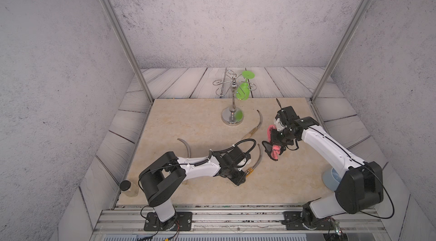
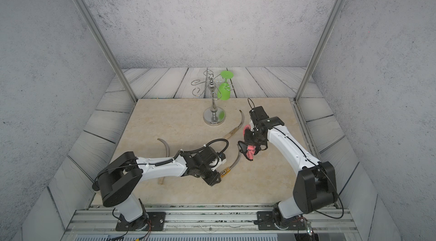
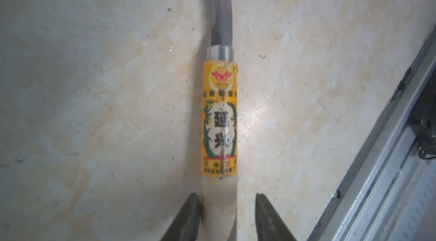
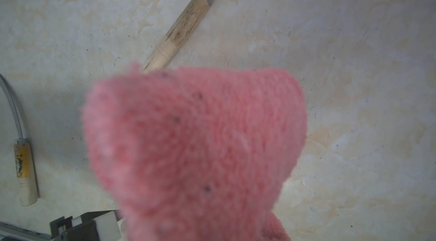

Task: Wipe small sickles with rags
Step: Wipe the small sickle at the center of the board.

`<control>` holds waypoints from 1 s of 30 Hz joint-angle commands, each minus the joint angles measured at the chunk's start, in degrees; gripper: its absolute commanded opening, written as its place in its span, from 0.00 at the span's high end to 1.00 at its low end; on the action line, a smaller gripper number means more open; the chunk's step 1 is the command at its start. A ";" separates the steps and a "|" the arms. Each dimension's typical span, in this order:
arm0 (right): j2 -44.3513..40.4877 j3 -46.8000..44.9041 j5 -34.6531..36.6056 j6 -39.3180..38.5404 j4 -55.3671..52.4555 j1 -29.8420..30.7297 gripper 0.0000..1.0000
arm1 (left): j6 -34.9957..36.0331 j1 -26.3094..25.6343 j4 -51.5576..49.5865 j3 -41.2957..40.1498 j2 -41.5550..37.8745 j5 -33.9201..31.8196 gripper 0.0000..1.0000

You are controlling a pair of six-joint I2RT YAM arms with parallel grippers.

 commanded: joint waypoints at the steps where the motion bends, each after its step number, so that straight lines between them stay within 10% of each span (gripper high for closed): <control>1: 4.39 3.14 -0.33 -1.50 0.44 -0.68 0.84 | 1.55 -0.10 -0.64 1.78 2.84 0.28 0.60; 13: 22.67 13.00 -1.61 0.70 3.29 -0.88 0.85 | 2.73 -0.14 -1.32 3.39 4.82 0.67 1.00; 30: 34.59 9.35 0.73 5.65 1.51 -0.14 0.87 | 1.27 -0.10 -1.18 3.33 2.17 -0.23 1.00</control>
